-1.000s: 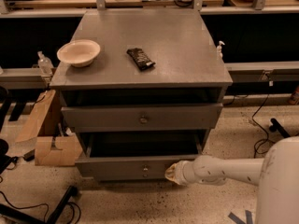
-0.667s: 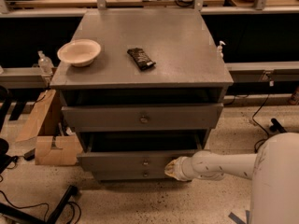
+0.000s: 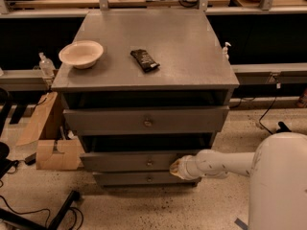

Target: Close middle drawer

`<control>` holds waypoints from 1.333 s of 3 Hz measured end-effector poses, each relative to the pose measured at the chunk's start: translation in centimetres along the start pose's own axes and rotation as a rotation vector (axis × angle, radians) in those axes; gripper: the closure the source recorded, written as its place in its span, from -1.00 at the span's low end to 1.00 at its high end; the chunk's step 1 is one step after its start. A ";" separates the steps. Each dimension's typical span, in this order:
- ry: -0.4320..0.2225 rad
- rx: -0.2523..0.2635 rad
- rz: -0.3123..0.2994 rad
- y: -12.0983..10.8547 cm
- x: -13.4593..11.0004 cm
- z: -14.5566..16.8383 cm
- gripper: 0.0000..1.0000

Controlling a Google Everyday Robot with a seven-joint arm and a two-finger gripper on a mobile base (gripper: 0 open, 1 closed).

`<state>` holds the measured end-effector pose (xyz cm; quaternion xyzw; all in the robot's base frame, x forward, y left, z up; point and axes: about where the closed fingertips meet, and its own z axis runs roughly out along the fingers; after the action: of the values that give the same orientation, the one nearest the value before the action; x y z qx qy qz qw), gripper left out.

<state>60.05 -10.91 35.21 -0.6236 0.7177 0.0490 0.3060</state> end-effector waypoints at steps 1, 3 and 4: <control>0.010 0.010 -0.001 -1.7 -0.1 0.7 1.00; 0.015 0.018 -0.004 -3.0 -0.2 1.3 1.00; 0.015 0.018 -0.004 -2.8 -0.1 1.2 1.00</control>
Offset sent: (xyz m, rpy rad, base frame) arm 0.0616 -0.0052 0.0032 -0.0244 -0.0316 -0.0330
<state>63.08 -10.90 35.21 -0.6225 0.7193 0.0374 0.3061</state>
